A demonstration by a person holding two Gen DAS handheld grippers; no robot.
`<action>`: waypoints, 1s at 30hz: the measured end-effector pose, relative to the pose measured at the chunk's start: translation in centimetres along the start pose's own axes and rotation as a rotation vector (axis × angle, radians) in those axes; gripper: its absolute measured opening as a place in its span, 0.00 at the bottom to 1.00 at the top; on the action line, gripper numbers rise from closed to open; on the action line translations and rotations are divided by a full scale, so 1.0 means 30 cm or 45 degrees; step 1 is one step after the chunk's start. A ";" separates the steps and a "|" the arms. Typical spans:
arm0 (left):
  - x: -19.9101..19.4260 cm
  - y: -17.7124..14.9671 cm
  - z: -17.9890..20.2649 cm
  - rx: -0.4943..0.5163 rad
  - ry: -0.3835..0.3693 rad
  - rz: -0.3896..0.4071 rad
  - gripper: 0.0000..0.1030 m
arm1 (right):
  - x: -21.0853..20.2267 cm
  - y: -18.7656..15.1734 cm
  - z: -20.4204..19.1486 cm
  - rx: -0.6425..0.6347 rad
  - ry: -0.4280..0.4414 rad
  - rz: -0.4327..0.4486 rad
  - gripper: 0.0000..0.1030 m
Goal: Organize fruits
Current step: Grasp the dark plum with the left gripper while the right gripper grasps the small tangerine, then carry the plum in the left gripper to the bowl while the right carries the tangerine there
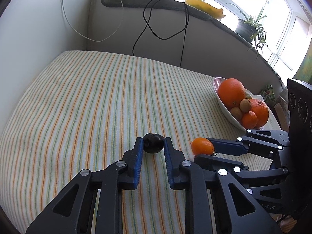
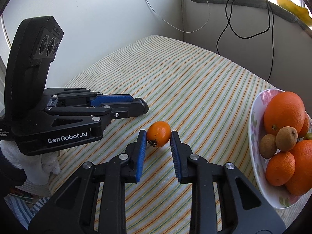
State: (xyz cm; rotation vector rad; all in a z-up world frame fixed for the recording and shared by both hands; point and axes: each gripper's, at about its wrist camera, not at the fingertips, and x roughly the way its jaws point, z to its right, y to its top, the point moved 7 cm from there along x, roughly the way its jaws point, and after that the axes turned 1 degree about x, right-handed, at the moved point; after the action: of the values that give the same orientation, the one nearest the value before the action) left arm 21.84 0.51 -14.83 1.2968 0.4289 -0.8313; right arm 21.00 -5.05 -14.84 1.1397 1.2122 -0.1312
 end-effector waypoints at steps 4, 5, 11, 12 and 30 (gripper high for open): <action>-0.021 0.011 0.014 0.005 -0.006 0.021 0.19 | -0.041 -0.004 0.007 0.007 -0.007 0.022 0.25; -0.025 0.014 0.021 0.006 -0.008 0.025 0.19 | -0.055 -0.006 0.008 0.012 -0.006 0.028 0.25; -0.044 0.036 0.072 0.032 -0.026 0.047 0.19 | -0.123 -0.011 0.024 0.038 -0.018 0.066 0.25; -0.046 0.040 0.082 0.039 -0.029 0.051 0.19 | -0.136 -0.012 0.026 0.041 -0.020 0.074 0.25; -0.052 0.158 0.328 0.134 -0.162 0.117 0.19 | -0.361 -0.009 0.220 0.126 -0.112 0.209 0.25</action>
State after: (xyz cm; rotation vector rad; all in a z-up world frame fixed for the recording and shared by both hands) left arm 22.73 -8.19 -8.11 1.3417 0.2256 -0.8621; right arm 20.73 -15.13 -7.15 1.3017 1.0397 -0.1166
